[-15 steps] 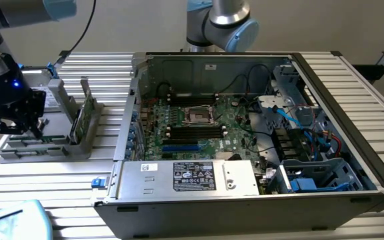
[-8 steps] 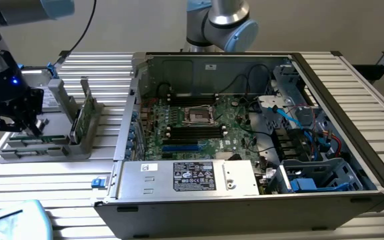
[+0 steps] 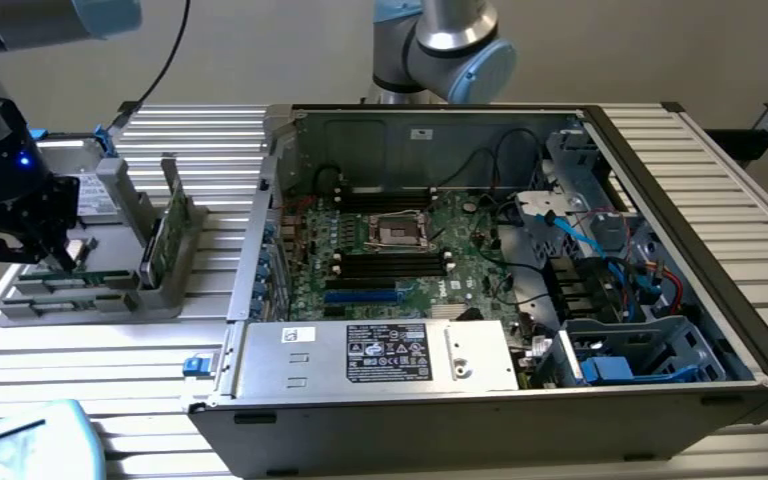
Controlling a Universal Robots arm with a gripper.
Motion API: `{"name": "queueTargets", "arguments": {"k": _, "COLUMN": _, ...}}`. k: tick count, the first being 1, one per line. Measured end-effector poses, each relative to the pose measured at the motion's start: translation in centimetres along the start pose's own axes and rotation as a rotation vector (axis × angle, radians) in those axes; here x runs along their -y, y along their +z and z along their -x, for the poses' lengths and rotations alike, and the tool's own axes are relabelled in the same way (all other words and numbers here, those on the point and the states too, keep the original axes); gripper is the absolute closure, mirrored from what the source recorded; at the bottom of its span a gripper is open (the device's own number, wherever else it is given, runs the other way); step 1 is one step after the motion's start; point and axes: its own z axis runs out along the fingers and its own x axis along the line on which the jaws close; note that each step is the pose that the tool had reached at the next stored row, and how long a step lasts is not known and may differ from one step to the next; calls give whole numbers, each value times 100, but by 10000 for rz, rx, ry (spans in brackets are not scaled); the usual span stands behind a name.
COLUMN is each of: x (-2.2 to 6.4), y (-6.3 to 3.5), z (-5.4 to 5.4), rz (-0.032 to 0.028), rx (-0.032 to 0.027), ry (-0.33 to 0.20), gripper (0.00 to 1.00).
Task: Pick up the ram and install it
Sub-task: 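Pick up the ram and move it above insertion slot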
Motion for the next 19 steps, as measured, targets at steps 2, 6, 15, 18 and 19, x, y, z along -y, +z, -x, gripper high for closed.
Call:
{"name": "queueTargets", "arguments": {"k": 2, "x": -10, "y": 0, "z": -2, "rz": -12, "rx": -16, "ry": -284, "gripper": 90}}
{"name": "queueTargets", "arguments": {"k": 6, "x": -30, "y": 2, "z": -6, "rz": -37, "rx": -46, "ry": -843, "gripper": 90}}
{"name": "queueTargets", "arguments": {"k": 15, "x": -97, "y": 12, "z": -20, "rz": -82, "rx": -100, "ry": -1881, "gripper": 90}}
{"name": "queueTargets", "arguments": {"k": 18, "x": -123, "y": 16, "z": -25, "rz": -95, "rx": -128, "ry": -2114, "gripper": 90}}
{"name": "queueTargets", "arguments": {"k": 19, "x": -123, "y": 16, "z": -25, "rz": -95, "rx": -130, "ry": -2123, "gripper": 90}}
